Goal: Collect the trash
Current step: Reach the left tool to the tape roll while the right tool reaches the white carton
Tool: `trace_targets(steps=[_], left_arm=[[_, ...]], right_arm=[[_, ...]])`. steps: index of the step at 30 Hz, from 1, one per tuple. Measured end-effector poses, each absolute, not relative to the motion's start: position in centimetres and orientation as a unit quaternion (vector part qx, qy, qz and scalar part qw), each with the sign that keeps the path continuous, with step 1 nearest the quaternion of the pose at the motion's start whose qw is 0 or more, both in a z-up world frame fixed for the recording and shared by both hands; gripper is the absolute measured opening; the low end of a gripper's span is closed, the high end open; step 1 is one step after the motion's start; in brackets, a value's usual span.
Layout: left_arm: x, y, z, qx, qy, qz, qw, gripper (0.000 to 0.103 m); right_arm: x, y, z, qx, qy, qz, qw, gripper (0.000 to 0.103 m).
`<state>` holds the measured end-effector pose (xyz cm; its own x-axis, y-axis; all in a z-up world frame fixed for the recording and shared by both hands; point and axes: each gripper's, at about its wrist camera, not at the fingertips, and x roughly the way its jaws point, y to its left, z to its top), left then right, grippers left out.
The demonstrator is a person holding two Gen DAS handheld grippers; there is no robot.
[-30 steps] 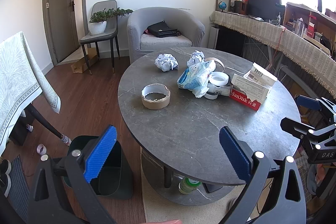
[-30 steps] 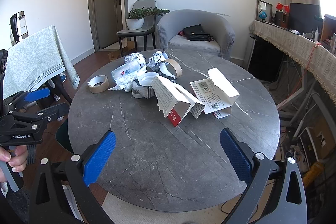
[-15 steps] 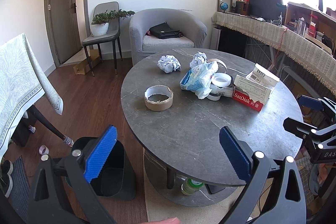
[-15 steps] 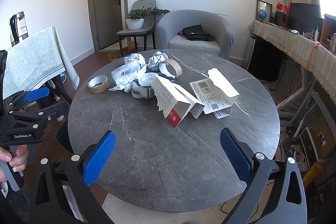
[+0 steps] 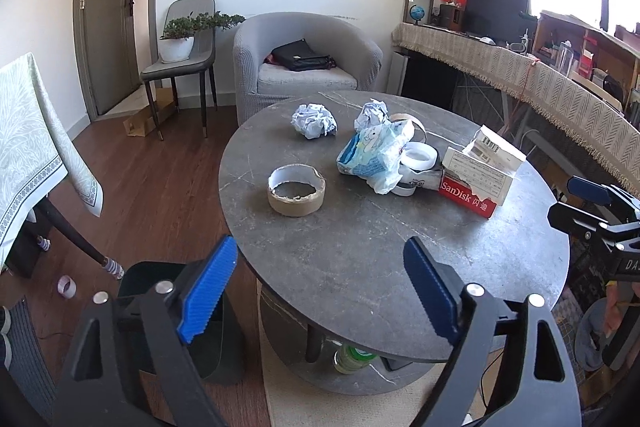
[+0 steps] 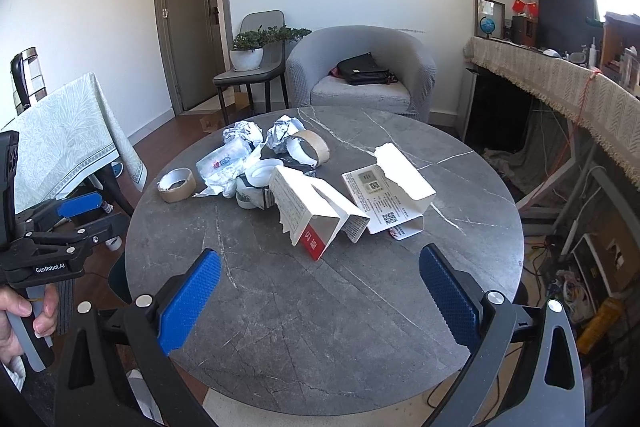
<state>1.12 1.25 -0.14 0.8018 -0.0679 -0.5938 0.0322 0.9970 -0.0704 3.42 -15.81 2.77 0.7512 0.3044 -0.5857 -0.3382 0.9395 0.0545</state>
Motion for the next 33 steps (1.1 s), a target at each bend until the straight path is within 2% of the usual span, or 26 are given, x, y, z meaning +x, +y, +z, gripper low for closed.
trace_targets(steps=[3,7,21,30,33], left_arm=[[1.8,1.3,-0.6,-0.032,0.323,-0.035,0.945,0.079],[2.7,1.5,-0.9,-0.044,0.330,-0.046,0.942,0.068],[6.1,2.0,-1.9,-0.040,0.341,-0.037,0.938,0.067],[8.4,2.8,-2.1,-0.038,0.350,-0.025,0.936,0.067],[8.9,3.1,-2.0,-0.046,0.354,-0.029,0.934,0.066]], right_arm=[[4.1,-16.9,2.8,-0.006,0.311,0.173,0.935,0.100],[4.9,-18.0,2.9,0.005,0.311,0.168,0.935,0.100],[8.4,-18.8,2.6,0.006,0.324,0.168,0.931,0.099],[11.1,-18.9,1.4,-0.011,0.346,0.157,0.925,0.093],[12.2,-19.2,1.2,-0.012,0.351,0.156,0.923,0.085]])
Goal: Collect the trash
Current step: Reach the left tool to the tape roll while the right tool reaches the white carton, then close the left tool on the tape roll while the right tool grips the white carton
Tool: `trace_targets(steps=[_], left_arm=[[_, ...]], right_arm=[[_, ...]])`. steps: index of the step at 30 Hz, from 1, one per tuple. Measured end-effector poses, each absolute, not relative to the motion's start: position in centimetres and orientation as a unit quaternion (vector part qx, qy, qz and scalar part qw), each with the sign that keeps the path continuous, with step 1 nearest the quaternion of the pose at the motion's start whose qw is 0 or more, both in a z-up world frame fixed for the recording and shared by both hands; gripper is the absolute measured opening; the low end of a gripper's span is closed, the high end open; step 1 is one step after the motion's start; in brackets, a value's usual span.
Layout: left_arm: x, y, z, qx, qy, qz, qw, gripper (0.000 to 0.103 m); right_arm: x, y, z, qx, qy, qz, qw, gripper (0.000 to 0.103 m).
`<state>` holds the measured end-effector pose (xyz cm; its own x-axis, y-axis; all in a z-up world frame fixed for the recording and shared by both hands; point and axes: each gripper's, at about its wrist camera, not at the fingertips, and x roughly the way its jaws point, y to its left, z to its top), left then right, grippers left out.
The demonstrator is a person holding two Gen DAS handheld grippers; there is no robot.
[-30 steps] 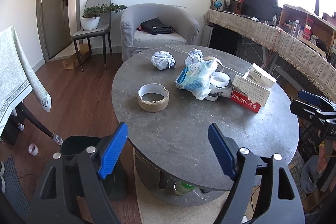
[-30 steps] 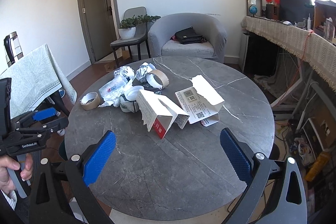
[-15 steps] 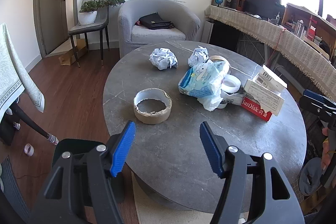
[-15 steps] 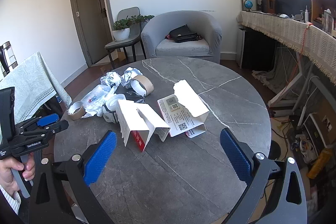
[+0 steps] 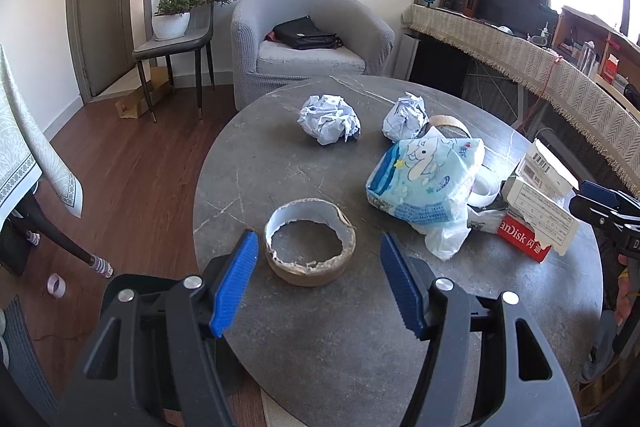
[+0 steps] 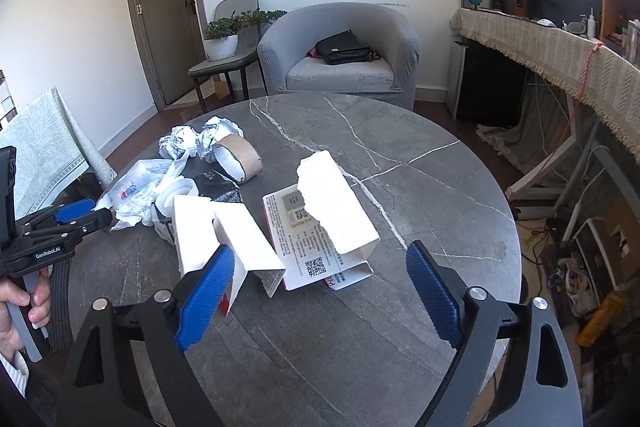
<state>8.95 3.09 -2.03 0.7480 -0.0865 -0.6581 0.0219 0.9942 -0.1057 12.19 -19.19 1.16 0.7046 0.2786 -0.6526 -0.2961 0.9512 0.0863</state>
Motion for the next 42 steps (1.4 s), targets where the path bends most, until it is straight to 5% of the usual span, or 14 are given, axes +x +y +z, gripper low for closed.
trace_targets(steps=[11,21,25,42], left_arm=[[10.8,3.0,-2.4,-0.035,0.364,-0.041,0.930,0.054],[12.0,3.0,-2.9,-0.033,0.370,-0.053,0.927,0.053],[12.1,3.1,-3.0,-0.033,0.370,-0.055,0.927,0.052],[10.8,5.2,-1.1,-0.067,0.335,-0.060,0.938,0.051]], right_arm=[[15.4,-19.2,0.5,-0.022,0.362,0.144,0.921,0.068],[16.9,-18.8,-0.1,-0.032,0.371,0.142,0.917,0.054],[17.2,-18.5,0.0,-0.033,0.371,0.144,0.917,0.037],[16.5,-17.2,3.2,-0.043,0.338,0.121,0.932,0.028]])
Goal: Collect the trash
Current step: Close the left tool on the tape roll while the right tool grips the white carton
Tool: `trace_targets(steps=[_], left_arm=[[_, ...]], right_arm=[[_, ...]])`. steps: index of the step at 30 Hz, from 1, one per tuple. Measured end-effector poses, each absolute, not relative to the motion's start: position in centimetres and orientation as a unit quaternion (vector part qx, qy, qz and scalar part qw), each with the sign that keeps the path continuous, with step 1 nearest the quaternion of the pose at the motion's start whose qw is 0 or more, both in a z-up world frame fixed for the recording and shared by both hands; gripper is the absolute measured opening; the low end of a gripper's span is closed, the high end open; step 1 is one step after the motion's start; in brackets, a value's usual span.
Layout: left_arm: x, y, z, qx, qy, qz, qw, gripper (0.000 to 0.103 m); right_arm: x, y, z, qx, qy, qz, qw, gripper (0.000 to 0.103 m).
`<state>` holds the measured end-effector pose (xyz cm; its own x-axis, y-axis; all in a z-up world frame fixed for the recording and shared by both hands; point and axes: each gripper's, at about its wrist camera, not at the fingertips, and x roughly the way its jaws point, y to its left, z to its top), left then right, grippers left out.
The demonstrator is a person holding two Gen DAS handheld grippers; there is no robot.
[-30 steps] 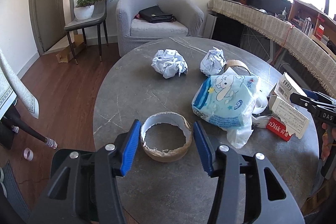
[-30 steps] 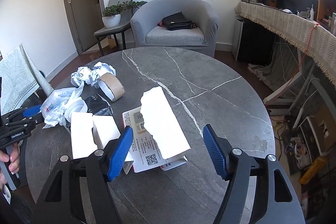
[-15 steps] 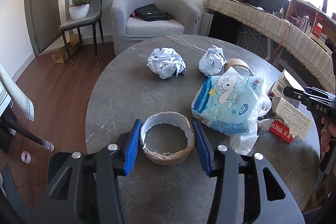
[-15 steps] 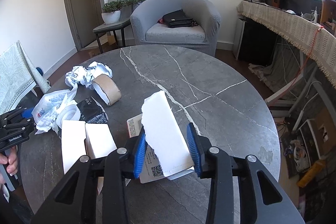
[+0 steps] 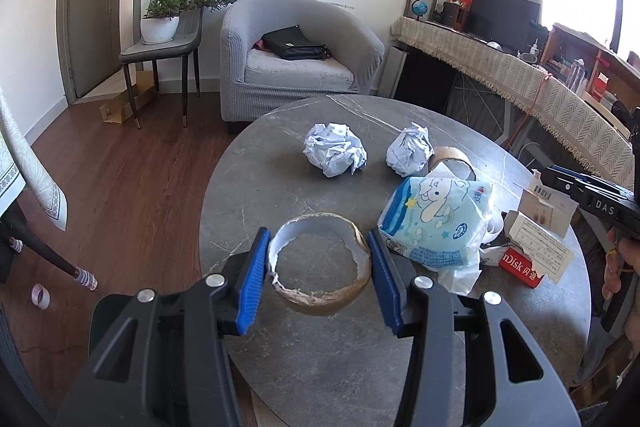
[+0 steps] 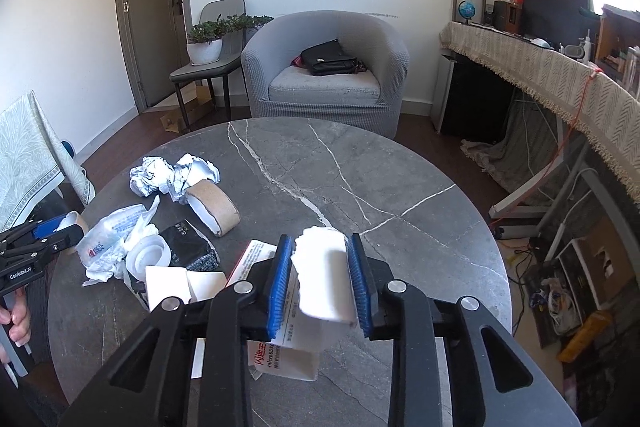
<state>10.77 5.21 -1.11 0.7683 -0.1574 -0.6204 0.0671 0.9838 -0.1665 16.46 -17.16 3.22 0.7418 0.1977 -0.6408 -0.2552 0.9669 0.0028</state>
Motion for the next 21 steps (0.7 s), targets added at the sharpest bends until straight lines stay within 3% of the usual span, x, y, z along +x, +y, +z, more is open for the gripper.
trace_targets(steps=[2,7,8,14,21], left_arm=[[10.7,5.5,-1.0,-0.071,0.335,-0.062,0.937,0.051],[10.5,6.0,-0.9,-0.075,0.336,-0.065,0.937,0.051],[10.5,6.0,-0.8,-0.076,0.335,-0.065,0.937,0.051],[10.4,6.2,-0.7,-0.078,0.334,-0.064,0.937,0.051],[10.3,6.3,-0.6,-0.077,0.333,-0.064,0.938,0.051]], right_arm=[[16.5,-16.8,3.2,-0.050,0.346,0.118,0.929,0.020],[17.1,-16.9,2.0,-0.062,0.374,0.093,0.921,0.018],[17.2,-17.1,1.7,-0.059,0.378,0.091,0.919,0.012],[17.5,-17.8,0.9,-0.056,0.395,0.066,0.915,0.011],[18.0,-18.6,0.3,-0.050,0.414,0.058,0.907,0.002]])
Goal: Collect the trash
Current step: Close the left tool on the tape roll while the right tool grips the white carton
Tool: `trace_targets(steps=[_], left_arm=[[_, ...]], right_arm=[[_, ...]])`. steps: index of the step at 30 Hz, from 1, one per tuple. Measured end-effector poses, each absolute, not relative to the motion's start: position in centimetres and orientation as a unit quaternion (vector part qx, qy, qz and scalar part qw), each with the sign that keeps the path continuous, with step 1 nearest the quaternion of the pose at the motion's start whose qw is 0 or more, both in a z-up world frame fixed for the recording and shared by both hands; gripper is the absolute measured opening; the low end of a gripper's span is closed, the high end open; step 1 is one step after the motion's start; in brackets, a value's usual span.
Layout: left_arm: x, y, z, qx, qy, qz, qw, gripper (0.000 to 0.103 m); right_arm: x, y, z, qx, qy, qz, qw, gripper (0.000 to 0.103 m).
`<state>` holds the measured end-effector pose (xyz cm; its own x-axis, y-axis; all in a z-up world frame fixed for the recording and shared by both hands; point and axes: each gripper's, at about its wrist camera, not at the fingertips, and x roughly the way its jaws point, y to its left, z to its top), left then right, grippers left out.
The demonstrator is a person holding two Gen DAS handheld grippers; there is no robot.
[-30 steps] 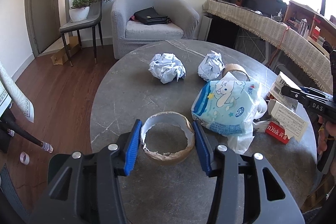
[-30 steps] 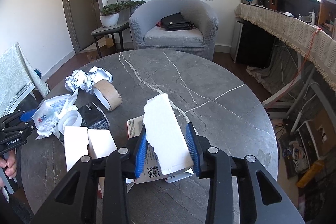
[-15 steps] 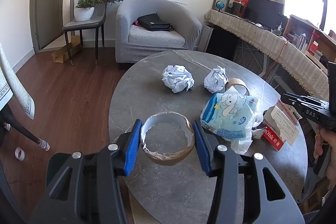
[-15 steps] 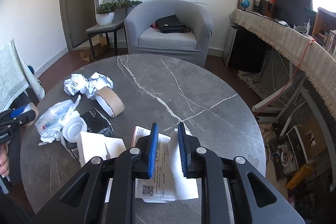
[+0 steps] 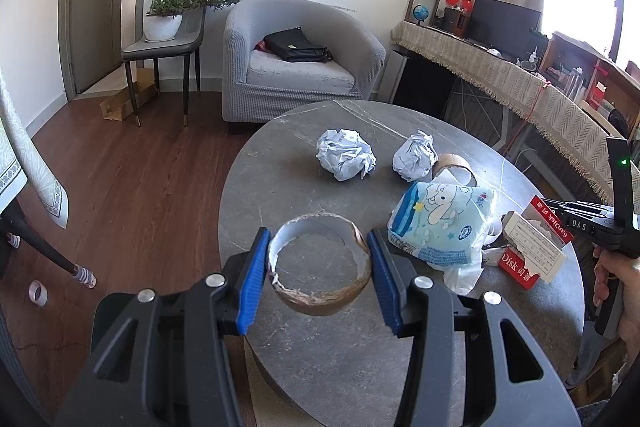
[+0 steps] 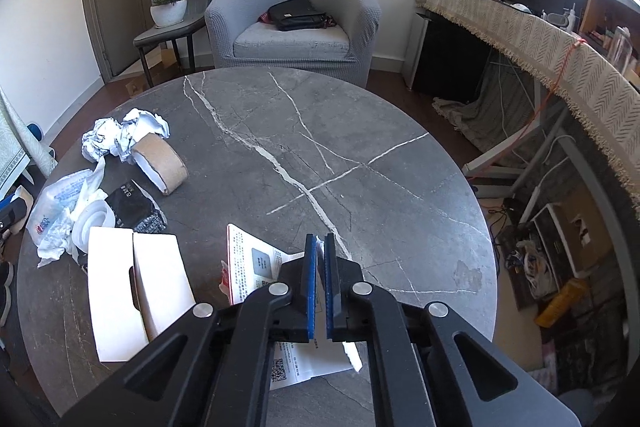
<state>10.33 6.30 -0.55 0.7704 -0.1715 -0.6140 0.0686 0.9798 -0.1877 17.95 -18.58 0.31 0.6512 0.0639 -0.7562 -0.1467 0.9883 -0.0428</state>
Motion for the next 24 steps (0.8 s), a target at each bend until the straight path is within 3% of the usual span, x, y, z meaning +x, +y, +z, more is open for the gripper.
trace_targets(steps=[24], left_arm=[[9.0,9.4,0.5,-0.094,0.316,-0.042,0.943,0.051]], right_arm=[[15.0,-14.2,8.0,-0.051,0.327,0.109,0.937,0.000]])
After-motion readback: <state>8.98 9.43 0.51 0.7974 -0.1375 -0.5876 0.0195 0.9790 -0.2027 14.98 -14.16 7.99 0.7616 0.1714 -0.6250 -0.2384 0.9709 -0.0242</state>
